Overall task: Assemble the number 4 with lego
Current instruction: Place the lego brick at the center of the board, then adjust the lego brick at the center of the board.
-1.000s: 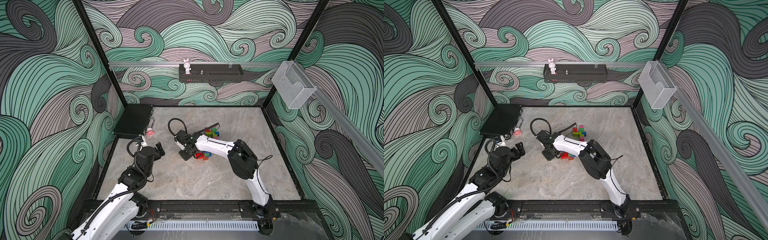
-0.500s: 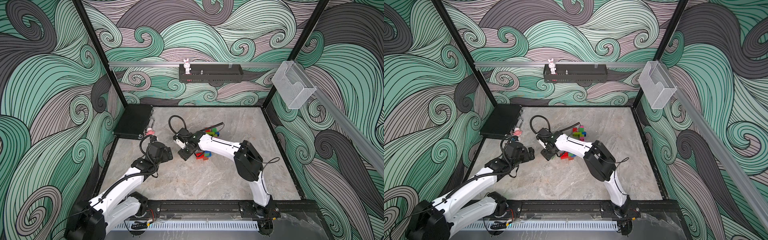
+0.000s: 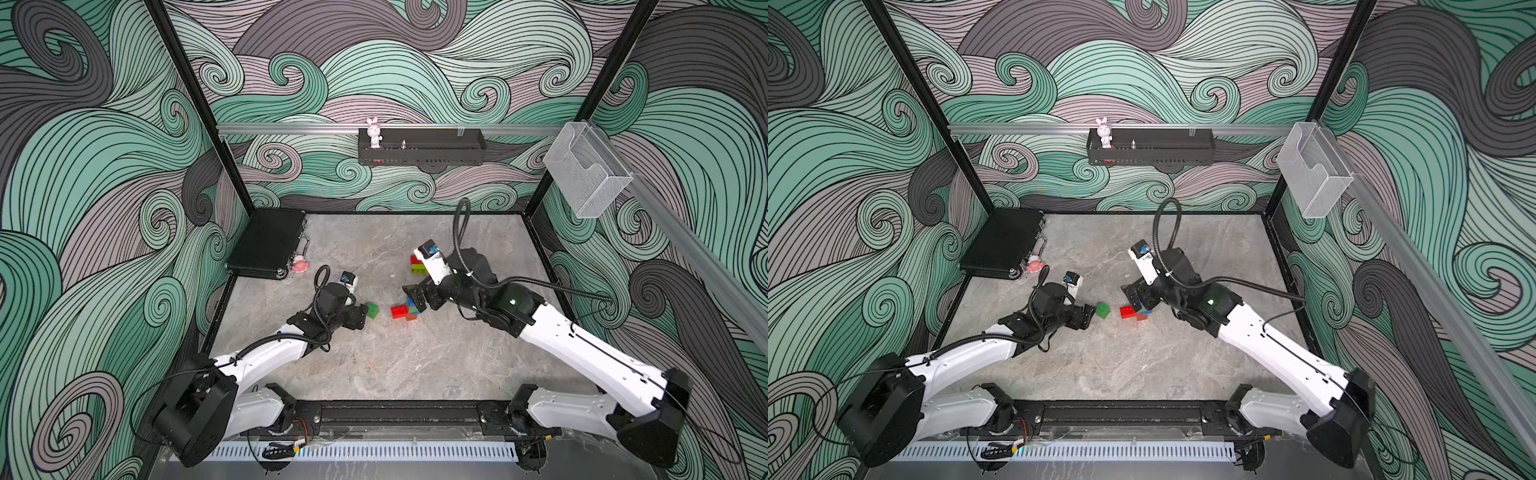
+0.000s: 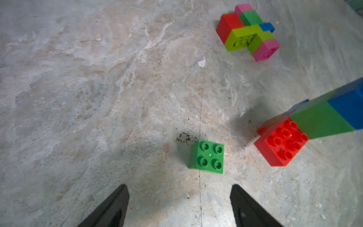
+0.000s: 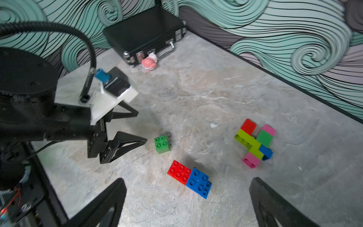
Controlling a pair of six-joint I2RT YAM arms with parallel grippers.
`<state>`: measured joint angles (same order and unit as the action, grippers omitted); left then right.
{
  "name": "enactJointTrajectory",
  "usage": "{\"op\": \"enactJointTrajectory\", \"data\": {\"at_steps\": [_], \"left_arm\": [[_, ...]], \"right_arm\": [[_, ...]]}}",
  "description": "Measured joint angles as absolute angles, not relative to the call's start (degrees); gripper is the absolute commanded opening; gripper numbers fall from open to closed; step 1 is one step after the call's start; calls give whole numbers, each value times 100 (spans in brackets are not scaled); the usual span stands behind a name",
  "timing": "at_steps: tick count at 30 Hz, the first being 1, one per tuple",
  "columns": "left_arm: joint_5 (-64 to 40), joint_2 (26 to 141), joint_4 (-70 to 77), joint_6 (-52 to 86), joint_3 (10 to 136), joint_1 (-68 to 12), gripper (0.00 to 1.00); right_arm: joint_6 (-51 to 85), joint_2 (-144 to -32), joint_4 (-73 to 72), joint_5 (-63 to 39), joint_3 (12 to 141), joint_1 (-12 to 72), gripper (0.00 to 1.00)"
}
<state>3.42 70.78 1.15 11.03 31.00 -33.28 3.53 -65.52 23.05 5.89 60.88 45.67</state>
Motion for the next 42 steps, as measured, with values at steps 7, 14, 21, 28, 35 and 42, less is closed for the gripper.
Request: {"op": "enactJointTrajectory", "data": {"at_steps": [7, 14, 21, 28, 35, 42], "left_arm": [[-1, 7977, 49, 379, 3629, -3465, 76], [-215, 8580, -137, 62, 4099, -3531, 68], [-191, 8982, -405, -3, 4449, -3618, 55], [-178, 9109, -513, -71, 4449, -3621, 45], [-174, 9253, -515, -110, 4519, -3621, 39], [-193, 9369, -510, -132, 4628, -3623, 42]], "right_arm": [[1304, -6020, 2082, 1428, 5360, 4086, 99], [1603, -5518, 1839, 1656, 5116, 3951, 99], [1719, -5658, 1874, 1741, 5131, 3924, 99], [1730, -5780, 1887, 1763, 5131, 3918, 99], [1743, -5817, 1892, 1763, 5131, 3907, 99], [1745, -5819, 1907, 1763, 5131, 3892, 99]]}}
